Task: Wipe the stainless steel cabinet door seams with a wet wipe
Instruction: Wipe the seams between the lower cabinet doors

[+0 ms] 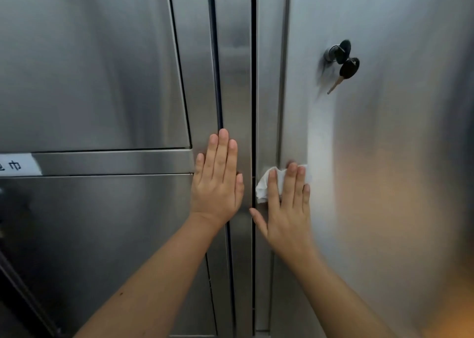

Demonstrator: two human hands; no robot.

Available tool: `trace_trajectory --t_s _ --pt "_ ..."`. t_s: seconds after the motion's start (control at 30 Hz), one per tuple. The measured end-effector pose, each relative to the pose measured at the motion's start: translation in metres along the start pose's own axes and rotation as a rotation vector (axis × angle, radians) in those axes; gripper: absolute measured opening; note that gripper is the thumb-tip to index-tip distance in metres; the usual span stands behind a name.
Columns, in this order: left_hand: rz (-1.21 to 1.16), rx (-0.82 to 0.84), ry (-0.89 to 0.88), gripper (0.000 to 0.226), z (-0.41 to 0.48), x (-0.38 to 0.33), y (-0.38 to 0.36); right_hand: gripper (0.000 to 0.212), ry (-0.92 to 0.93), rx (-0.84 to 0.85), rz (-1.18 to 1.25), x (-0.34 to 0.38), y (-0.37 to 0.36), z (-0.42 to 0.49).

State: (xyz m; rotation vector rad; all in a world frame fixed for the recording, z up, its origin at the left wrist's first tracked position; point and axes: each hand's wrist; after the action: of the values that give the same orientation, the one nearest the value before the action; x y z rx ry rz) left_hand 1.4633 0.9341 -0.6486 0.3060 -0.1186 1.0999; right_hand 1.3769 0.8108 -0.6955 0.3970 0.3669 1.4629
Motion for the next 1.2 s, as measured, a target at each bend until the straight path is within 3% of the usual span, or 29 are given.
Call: trace_trajectory --t_s 0.27,0.53,0.8,1.2 --pt "-0.004 0.002 0.002 0.061 0.0 0.0 0.001 0.075 0.019 -0.197 0.073 0.0 0.024 0.073" --pt "-0.003 0.008 0.002 0.058 0.001 0.0 -0.002 0.074 0.046 0.032 0.005 -0.004 0.002 -0.008" --pt "0.033 0.008 -0.037 0.059 -0.02 -0.003 -0.005 0.073 0.059 -0.181 0.06 -0.005 0.02 0.062" --pt "0.023 -0.017 0.017 0.057 -0.051 -0.017 -0.012 0.078 0.027 -0.058 -0.009 -0.005 -0.017 -0.019"
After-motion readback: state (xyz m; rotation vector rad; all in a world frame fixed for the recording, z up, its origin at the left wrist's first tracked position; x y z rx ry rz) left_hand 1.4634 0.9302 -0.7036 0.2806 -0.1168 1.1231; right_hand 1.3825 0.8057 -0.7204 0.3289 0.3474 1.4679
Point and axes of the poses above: each hand's wrist, its own z-axis towards the middle knuckle, its own y-axis out of the back of the hand, x = y × z, and after that the axes turned 15 degrees about z, right-handed
